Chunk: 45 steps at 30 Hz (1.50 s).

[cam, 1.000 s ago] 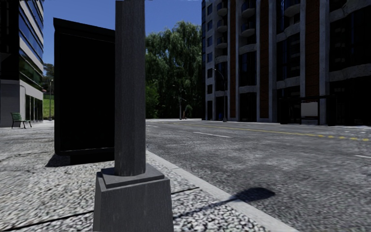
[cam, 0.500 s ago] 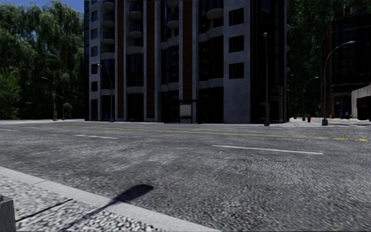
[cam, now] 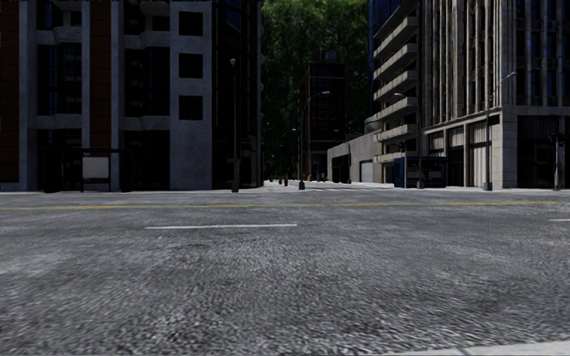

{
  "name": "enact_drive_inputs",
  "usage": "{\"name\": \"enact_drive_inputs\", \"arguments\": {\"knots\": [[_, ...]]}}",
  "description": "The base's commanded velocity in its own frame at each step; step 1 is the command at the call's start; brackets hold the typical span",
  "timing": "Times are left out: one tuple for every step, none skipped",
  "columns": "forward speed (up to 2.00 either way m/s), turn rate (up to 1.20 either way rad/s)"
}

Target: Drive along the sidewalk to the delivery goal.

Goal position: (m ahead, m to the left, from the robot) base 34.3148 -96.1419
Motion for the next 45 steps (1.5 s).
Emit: {"name": "enact_drive_inputs", "arguments": {"knots": [[0.00,-1.20],[0.00,-1.20],[0.00,-1.20],[0.00,-1.20],[0.00,-1.20],[0.00,-1.20],[0.00,-1.20],[0.00,-1.20],[0.00,-1.20],[0.00,-1.20],[0.00,-1.20],[0.00,-1.20],[0.00,-1.20],[0.00,-1.20],[0.00,-1.20],[0.00,-1.20],[0.00,-1.20],[0.00,-1.20],[0.00,-1.20],[0.00,-1.20],[0.00,-1.20],[0.00,-1.20],[0.00,-1.20],[0.00,-1.20],[0.00,-1.20],[0.00,-1.20],[0.00,-1.20],[0.00,-1.20],[0.00,-1.20],[0.00,-1.20],[0.00,-1.20],[0.00,-1.20],[0.00,-1.20],[0.00,-1.19],[0.00,-1.19],[0.00,0.00],[0.00,0.00],[0.00,0.00],[0.00,0.00],[0.62,0.00],[1.47,0.00],[1.61,0.00],[2.00,0.00],[2.00,0.00],[2.00,0.00]]}}
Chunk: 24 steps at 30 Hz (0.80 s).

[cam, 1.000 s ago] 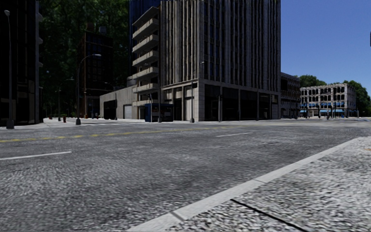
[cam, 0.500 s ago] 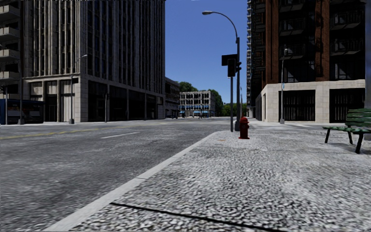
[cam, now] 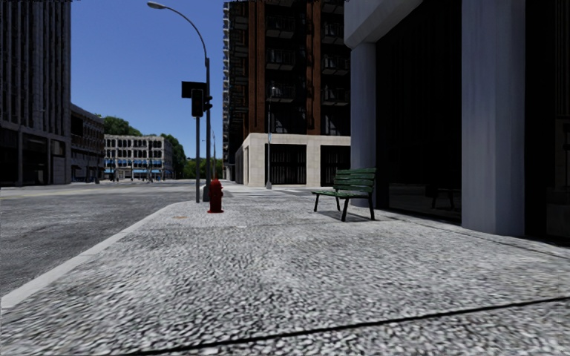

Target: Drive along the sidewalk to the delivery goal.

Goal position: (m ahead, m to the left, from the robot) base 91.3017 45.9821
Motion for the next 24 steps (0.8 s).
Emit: {"name": "enact_drive_inputs", "arguments": {"knots": [[2.00,0.00],[2.00,0.00],[2.00,0.00],[2.00,0.00],[2.00,0.00],[2.00,0.00],[2.00,0.00],[2.00,0.00],[2.00,0.00],[2.00,0.00],[2.00,0.00],[2.00,0.00],[2.00,0.00],[2.00,0.00],[2.00,0.00],[2.00,0.00],[2.00,0.00],[2.00,0.00],[2.00,0.00],[2.00,0.00],[2.00,0.00],[2.00,0.00],[2.00,0.00],[2.00,0.00]]}}
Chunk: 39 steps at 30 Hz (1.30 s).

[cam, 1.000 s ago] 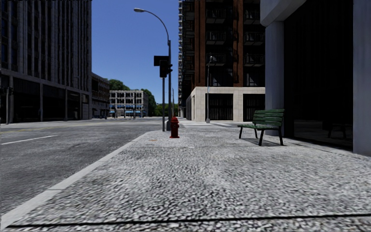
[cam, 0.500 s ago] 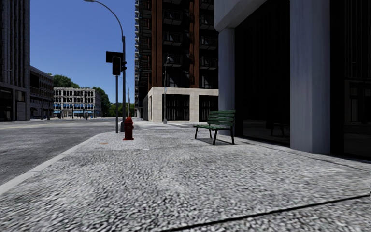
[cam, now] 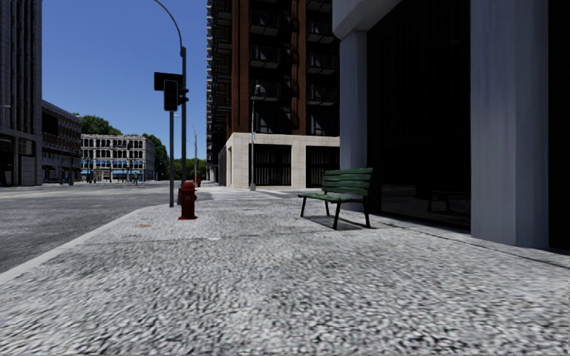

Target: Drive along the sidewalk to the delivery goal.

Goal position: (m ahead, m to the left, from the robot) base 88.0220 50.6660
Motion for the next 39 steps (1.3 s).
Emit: {"name": "enact_drive_inputs", "arguments": {"knots": [[2.00,0.00],[2.00,0.00],[2.00,0.00],[2.00,0.00],[2.00,0.00],[2.00,0.00],[2.00,0.00],[2.00,0.00],[2.00,0.00],[2.00,0.00],[2.00,0.00],[2.00,0.00],[2.00,0.00],[2.00,0.00],[2.00,0.00],[2.00,0.00],[2.00,0.00],[2.00,0.00],[2.00,0.00],[2.00,0.40],[2.00,0.89],[2.00,1.20],[2.00,1.20],[2.00,1.20],[2.00,1.14],[2.00,0.25],[2.00,0.06],[2.00,0.06],[2.00,0.00],[2.00,0.00],[2.00,0.00],[2.00,0.00],[2.00,0.00],[2.00,0.00],[2.00,0.00],[2.00,0.00],[2.00,0.00],[2.00,0.00],[2.00,0.08]]}}
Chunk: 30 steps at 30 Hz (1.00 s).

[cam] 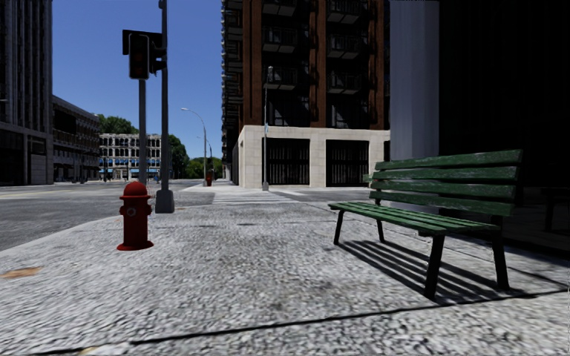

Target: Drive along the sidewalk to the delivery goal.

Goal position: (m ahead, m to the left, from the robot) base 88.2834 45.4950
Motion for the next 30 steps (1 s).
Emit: {"name": "enact_drive_inputs", "arguments": {"knots": [[2.00,0.08],[2.00,0.40],[2.00,0.59],[2.00,0.74],[2.00,0.82],[2.00,0.85],[2.00,0.85],[2.00,0.85],[2.00,0.85],[2.00,0.78],[2.00,0.22],[2.00,0.05],[2.00,0.00],[2.00,0.00],[2.00,0.00],[2.00,0.00],[2.00,0.00],[2.00,0.00],[2.00,0.00],[2.00,0.00],[2.00,0.00],[2.00,0.00],[2.00,0.00],[2.00,0.00],[2.00,0.00],[2.00,0.00],[2.00,0.00],[2.00,0.00],[2.00,0.00],[2.00,0.00]]}}
